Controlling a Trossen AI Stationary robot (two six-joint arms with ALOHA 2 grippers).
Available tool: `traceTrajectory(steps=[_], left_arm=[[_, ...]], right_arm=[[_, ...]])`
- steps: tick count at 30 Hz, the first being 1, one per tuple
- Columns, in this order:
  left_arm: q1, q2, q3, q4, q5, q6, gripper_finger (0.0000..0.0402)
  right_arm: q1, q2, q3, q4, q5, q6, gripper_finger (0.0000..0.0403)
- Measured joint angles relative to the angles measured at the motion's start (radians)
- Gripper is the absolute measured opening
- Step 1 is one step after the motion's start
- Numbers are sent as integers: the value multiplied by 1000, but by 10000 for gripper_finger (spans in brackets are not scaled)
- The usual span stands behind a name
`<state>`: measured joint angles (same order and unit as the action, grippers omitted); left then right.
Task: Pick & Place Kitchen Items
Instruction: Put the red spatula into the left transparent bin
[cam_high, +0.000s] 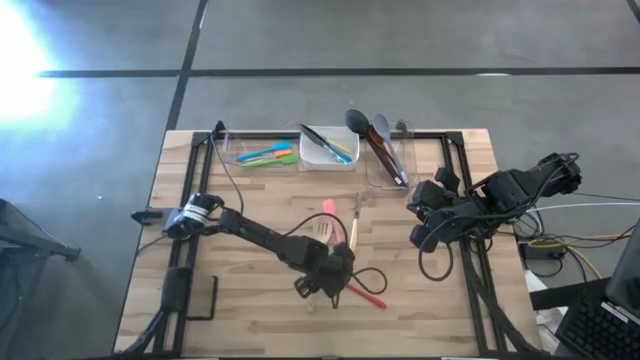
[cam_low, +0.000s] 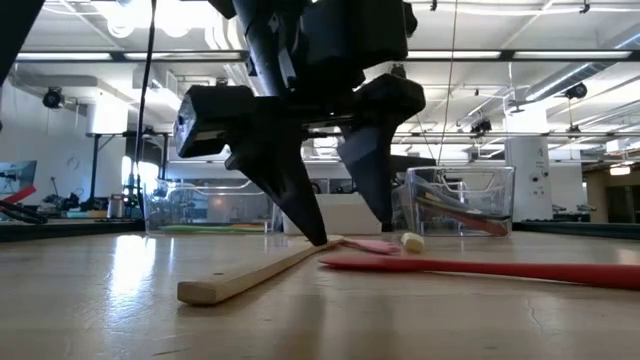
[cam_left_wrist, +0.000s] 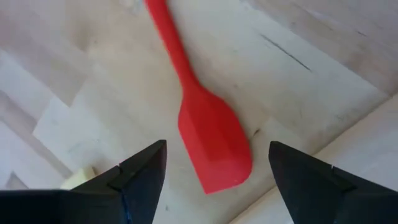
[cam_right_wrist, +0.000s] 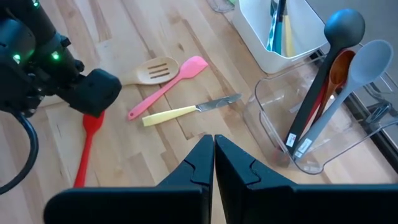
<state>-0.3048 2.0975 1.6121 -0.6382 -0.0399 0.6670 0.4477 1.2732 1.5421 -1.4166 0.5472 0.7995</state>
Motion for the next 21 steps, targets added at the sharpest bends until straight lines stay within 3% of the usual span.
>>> traceTrajectory(steps=[21], left_arm=[[43, 104, 9, 39, 39, 74, 282]], right_arm=[[0, 0, -2, 9, -6, -17, 8]])
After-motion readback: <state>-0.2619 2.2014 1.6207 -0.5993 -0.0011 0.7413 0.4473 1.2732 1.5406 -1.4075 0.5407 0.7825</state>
